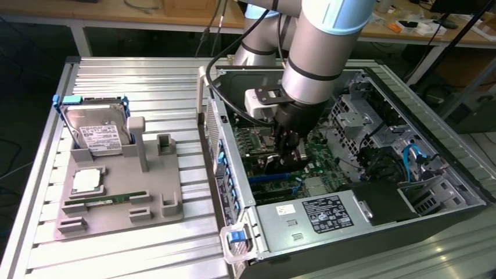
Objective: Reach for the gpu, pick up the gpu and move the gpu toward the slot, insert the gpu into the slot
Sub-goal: 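Insert the gpu into the slot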
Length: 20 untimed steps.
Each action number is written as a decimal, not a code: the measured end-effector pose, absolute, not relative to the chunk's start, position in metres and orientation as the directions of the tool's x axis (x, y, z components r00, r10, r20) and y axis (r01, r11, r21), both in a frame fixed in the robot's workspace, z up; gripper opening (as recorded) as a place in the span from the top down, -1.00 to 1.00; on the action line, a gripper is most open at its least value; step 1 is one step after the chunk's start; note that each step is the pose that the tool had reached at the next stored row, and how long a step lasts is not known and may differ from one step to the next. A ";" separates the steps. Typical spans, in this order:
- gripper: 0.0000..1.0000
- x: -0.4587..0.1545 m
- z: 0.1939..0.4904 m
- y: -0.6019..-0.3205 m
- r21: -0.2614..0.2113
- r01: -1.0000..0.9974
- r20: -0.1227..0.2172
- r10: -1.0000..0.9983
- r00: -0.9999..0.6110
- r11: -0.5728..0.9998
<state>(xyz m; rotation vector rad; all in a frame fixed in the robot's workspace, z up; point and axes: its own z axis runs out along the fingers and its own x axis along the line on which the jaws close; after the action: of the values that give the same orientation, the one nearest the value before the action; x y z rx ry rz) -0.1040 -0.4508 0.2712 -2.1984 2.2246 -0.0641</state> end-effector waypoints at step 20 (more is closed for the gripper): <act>0.47 -0.100 0.269 -0.452 0.002 -1.000 0.020 -1.000 -0.013 0.013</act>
<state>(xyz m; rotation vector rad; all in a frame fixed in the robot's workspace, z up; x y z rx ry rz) -0.0997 -0.4516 0.2691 -2.2181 2.2468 -0.0194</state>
